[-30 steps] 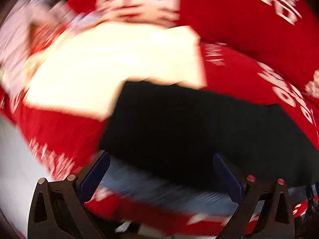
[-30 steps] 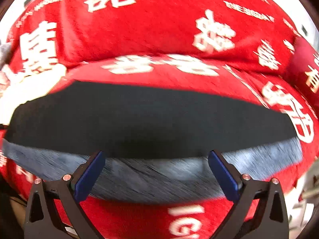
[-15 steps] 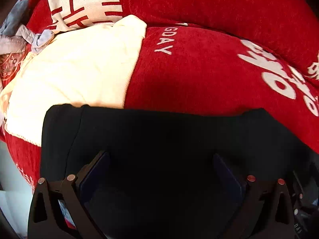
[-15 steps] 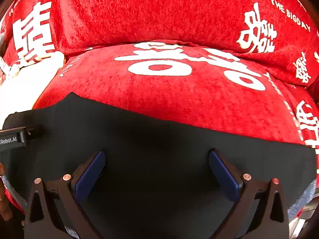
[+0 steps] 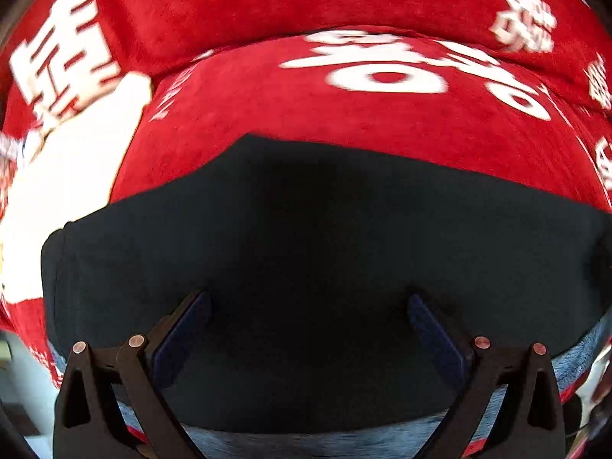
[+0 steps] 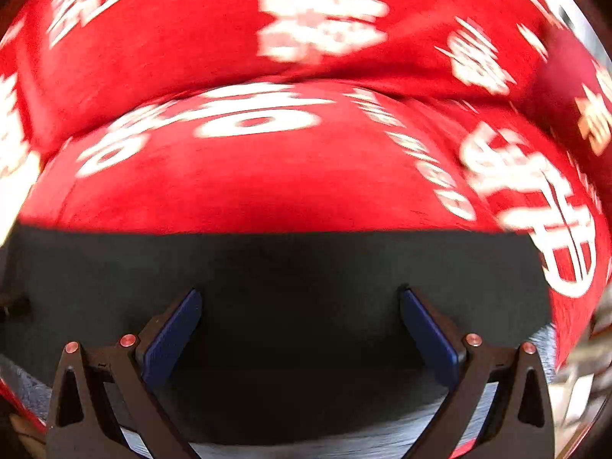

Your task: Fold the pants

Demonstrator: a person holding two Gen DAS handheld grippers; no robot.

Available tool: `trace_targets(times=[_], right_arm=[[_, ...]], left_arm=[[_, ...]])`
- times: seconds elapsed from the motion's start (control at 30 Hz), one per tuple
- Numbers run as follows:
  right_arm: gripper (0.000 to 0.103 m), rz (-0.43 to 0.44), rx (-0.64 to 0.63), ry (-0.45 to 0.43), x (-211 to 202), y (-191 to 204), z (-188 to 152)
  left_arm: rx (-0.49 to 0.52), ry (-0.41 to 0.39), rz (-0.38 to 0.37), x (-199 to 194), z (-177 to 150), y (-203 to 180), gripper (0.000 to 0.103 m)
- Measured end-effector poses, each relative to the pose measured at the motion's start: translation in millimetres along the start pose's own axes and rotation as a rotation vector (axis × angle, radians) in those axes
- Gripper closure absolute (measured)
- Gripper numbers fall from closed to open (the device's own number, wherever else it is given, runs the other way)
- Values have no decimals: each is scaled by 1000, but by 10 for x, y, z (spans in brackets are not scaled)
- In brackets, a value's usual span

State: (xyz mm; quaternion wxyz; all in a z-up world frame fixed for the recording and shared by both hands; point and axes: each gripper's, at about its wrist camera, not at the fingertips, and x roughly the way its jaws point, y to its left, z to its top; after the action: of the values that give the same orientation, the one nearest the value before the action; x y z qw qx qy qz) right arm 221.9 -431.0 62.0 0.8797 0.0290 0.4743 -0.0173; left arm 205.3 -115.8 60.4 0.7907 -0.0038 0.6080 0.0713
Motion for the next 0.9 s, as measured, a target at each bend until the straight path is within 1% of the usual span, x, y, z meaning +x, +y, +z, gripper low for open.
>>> trace_targets(times=[0.03,0.07,0.13,0.17,0.23,0.3,0.37,0.4,0.43,0.5,0.53,0.6,0.63,0.73,0.83,0.87,0.9], right_arm=[[0,-46,58,-12,-102,-238,-22],[0,-45,91,-32,-202,-365,-61],[0,34,179,-78,-480,-682,-293],[0,62,209,-81,-557,-774,-418],[0,113,251,-75,-631,-895,-650],[0,163,284,-55,-608,-963,-839],[0,221,293,-42,-536,-958,-1006],[0,247,288,-44,-498,-926,-1038],[0,274,280,-48,-461,-892,-1054],[0,317,247,-59,-407,-785,-1050],[0,320,211,-54,-345,-718,-999],[0,301,173,-78,-328,-686,-921],[0,313,177,-103,-324,-728,-853],[0,344,232,-135,-227,-878,-695],[0,336,244,-161,-208,-896,-584],[0,337,248,-155,-220,-897,-579],[0,352,249,-148,-244,-906,-607]], left_arm=[[12,9,-17,-28,-10,-68,0],[22,19,-39,-69,-32,-156,0],[41,19,-79,-177,-102,-358,0],[57,17,-91,-213,-139,-459,0],[121,16,-115,-284,-224,-727,0],[175,16,-116,-334,-335,-993,0],[199,20,-110,-349,-409,-1144,0],[208,17,-94,-345,-437,-1199,0],[211,13,-77,-337,-451,-1228,0],[191,15,-77,-333,-444,-1238,0],[177,18,-81,-328,-433,-1229,0],[135,32,-90,-299,-390,-1205,0],[114,40,-90,-285,-366,-1200,0],[83,42,-71,-252,-290,-1247,0],[69,39,-64,-226,-210,-1353,0],[57,48,-78,-229,-173,-1354,0],[42,58,-113,-244,-152,-1364,0]])
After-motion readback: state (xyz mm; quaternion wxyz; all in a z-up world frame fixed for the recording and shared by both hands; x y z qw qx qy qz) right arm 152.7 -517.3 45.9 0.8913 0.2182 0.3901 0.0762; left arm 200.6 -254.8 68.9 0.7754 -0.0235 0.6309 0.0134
